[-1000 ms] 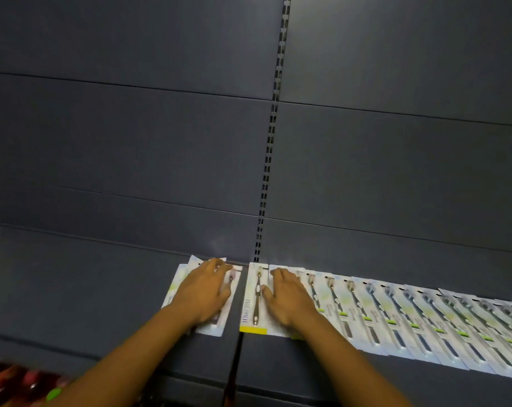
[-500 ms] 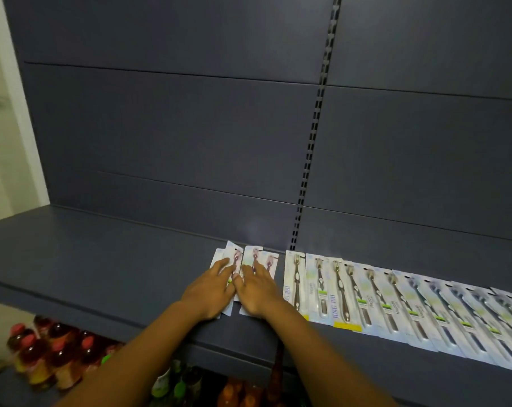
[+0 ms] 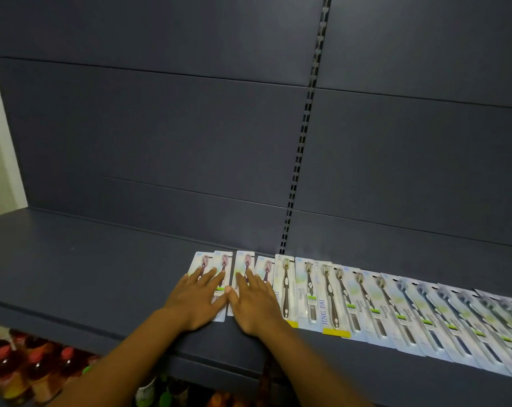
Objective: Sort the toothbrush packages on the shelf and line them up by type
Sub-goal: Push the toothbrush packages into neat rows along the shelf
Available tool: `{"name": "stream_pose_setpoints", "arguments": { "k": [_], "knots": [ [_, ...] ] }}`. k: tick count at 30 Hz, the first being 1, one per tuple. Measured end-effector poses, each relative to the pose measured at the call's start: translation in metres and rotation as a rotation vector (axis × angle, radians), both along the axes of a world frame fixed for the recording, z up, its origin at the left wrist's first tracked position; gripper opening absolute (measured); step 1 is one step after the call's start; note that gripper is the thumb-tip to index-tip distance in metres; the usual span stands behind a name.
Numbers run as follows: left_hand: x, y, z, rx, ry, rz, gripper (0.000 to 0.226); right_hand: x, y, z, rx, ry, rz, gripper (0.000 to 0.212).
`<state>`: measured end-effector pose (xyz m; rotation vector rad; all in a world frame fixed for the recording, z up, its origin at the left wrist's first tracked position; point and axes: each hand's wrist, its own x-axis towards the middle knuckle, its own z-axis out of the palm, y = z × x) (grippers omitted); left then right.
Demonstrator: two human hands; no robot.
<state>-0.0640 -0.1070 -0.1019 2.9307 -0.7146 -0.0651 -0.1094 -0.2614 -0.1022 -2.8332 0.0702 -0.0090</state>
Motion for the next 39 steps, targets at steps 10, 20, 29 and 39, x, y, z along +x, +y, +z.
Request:
{"name": "stream_pose_setpoints", "arguments": {
  "k": [10,20,29,39],
  "knots": [
    [0.025,-0.004,0.002,-0.074,-0.035,-0.081,0.092,0.014,-0.002,-0.001,0.011,-0.011,-0.026,0.060],
    [0.040,-0.008,0.009,-0.197,-0.064,-0.166,0.069,0.028,0.002,0.002,0.043,0.004,-0.122,0.059],
    [0.040,-0.003,0.004,-0.141,-0.024,-0.161,0.074,0.024,0.009,0.003,0.021,0.035,-0.167,0.063],
    [0.043,-0.005,0.012,-0.127,0.016,-0.175,0.077,0.024,-0.007,0.004,0.051,0.025,-0.040,0.058]
  ]
}}
